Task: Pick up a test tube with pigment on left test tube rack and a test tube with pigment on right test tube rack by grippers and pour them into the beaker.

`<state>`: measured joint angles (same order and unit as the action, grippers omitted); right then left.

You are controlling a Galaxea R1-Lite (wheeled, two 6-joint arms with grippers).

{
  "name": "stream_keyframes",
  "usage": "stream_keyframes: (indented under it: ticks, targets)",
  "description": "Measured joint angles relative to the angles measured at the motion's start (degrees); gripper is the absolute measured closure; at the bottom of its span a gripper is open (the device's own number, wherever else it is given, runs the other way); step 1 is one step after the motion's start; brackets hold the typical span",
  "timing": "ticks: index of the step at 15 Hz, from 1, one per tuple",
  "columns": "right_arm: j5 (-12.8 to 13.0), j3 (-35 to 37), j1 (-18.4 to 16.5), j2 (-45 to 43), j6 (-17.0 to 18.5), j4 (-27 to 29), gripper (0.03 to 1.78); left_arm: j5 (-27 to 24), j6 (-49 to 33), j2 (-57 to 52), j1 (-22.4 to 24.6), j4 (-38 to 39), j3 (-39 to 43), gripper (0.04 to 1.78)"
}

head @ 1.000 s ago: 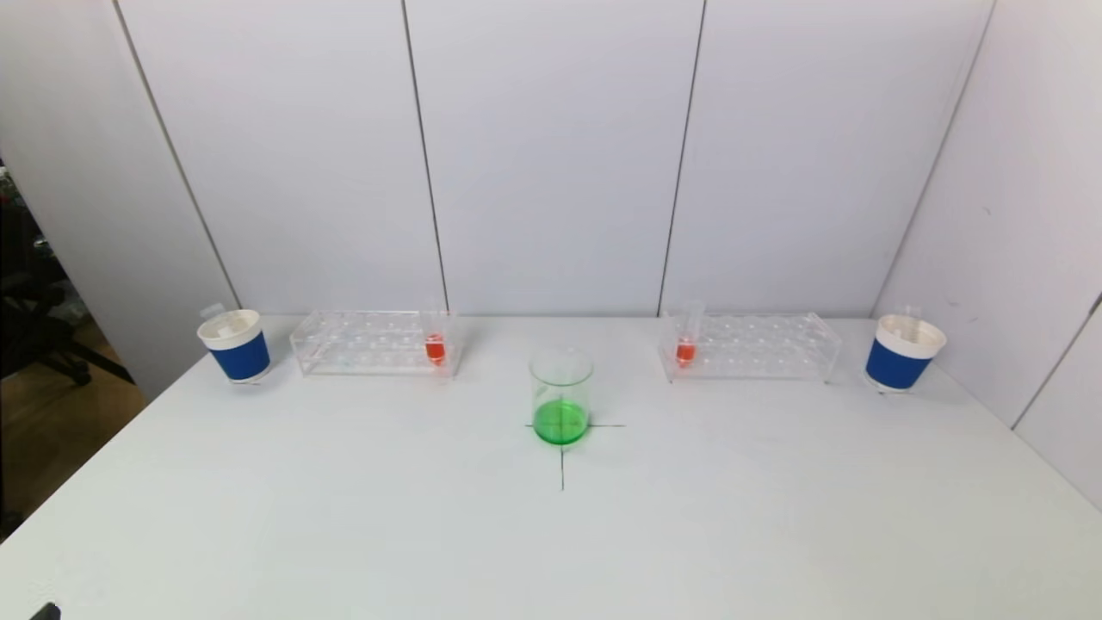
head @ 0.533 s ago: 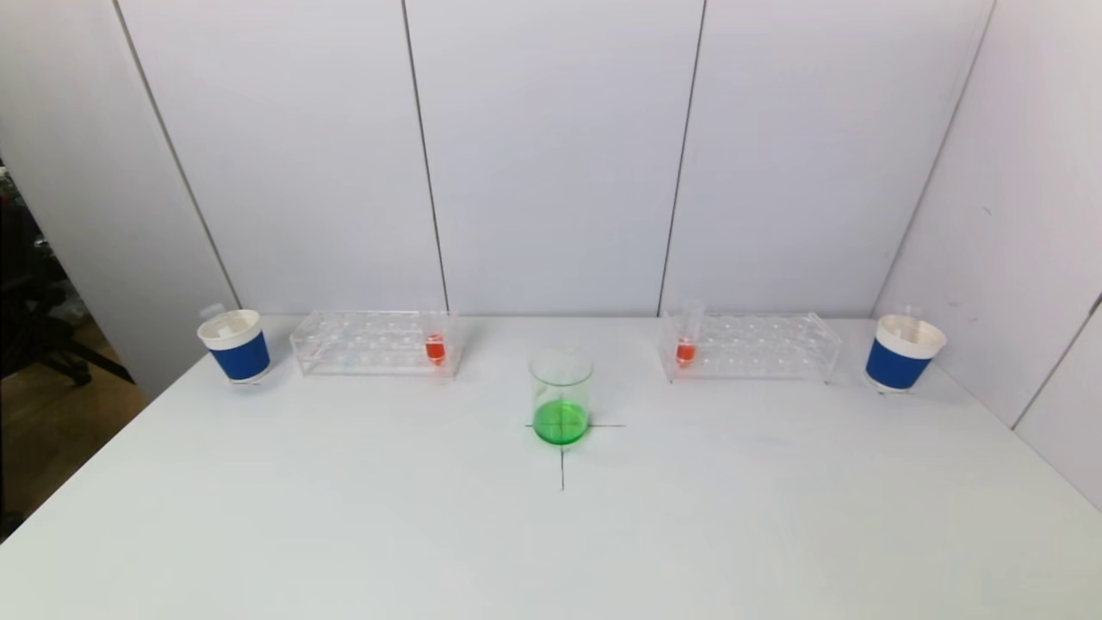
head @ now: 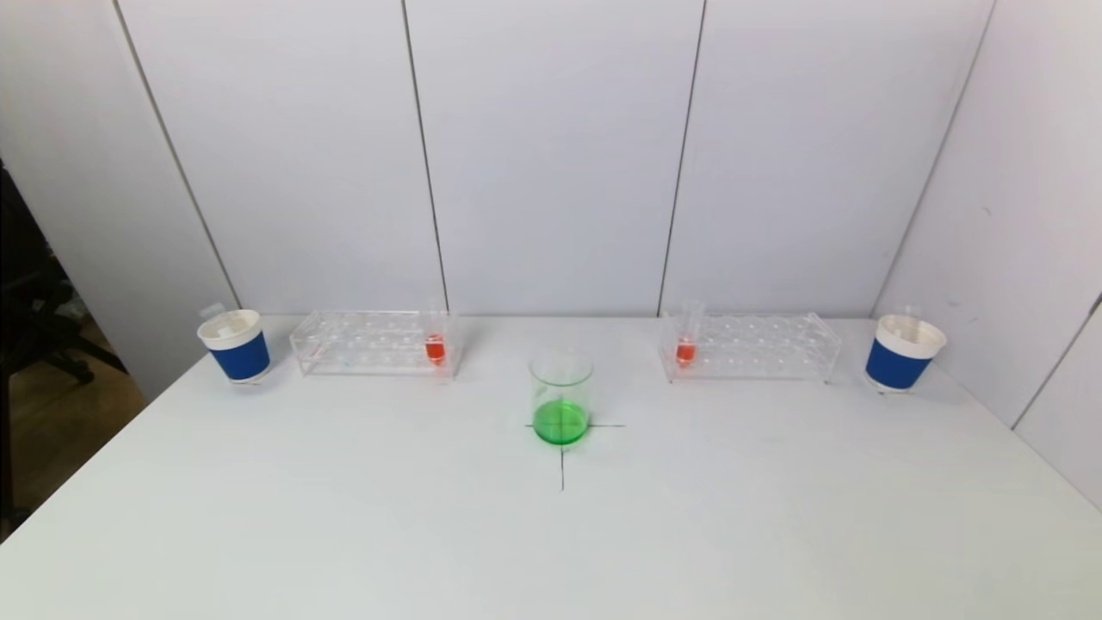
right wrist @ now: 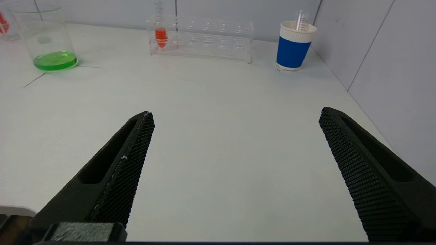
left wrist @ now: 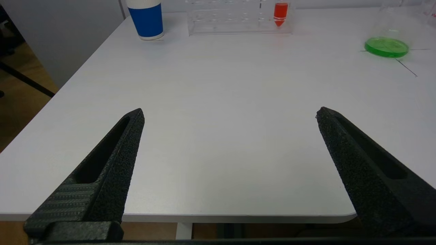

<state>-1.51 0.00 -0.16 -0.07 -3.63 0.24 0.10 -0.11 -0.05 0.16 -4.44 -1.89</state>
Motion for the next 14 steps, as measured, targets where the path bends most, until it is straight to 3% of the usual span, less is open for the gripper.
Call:
stream_keyframes:
  ticks: [14]
  targets:
    - [0.0,0.0,0.0,0.0,0.0,0.0,0.05,0.0,-0.6,0.0,0.0,0.0,0.0,0.06]
